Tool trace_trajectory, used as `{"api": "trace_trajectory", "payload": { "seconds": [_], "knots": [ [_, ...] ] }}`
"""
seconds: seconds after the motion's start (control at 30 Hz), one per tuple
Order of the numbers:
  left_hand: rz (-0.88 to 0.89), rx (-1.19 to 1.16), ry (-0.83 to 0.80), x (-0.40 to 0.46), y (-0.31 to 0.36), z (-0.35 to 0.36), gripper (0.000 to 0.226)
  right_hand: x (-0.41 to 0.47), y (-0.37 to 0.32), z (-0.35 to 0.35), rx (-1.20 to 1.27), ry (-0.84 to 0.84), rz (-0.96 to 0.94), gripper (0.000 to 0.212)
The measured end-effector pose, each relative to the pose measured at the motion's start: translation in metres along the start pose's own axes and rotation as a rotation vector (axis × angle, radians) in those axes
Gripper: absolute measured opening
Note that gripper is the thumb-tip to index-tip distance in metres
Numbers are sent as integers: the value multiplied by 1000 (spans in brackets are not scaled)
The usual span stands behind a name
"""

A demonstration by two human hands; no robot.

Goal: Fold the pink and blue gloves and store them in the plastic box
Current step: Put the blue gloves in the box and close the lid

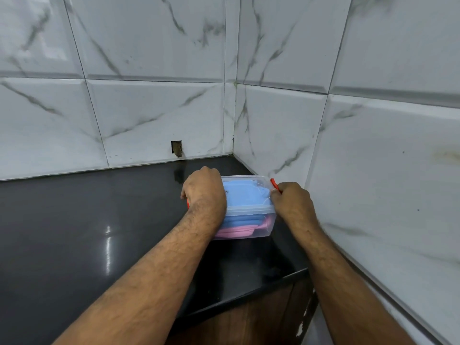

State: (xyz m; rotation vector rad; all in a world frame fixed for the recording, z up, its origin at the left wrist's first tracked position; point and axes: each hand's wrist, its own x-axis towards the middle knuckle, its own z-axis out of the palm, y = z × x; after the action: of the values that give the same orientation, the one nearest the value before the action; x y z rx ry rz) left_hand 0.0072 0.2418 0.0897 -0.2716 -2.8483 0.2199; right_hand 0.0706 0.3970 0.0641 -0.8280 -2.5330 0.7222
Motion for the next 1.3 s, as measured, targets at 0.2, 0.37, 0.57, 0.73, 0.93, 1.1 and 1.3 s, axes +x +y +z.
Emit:
{"api": "trace_trajectory", "payload": {
  "seconds": [0.2,0.37,0.57,0.73,0.93,1.1,1.3],
  "knots": [
    [-172,-744,353,-17,-21,26,35,-26,1,15,389,4,-43,48],
    [150,-1078,378,-59,-19,73,60,-48,5,34,595,225,-95,46],
    [274,-823,277,-45,-11,96,74,-72,15,59,585,451,-295,32],
    [400,-699,352,-34,-7,108,80,-78,10,62,223,469,-366,24],
    [472,-616,343,-19,-6,116,103,-79,7,59,-8,394,-384,58],
    [535,-539,182,-6,-6,122,94,-82,2,57,-45,264,-505,51],
    [533,-535,178,-13,-8,118,96,-79,-2,59,-55,229,-492,48]
  ]
}}
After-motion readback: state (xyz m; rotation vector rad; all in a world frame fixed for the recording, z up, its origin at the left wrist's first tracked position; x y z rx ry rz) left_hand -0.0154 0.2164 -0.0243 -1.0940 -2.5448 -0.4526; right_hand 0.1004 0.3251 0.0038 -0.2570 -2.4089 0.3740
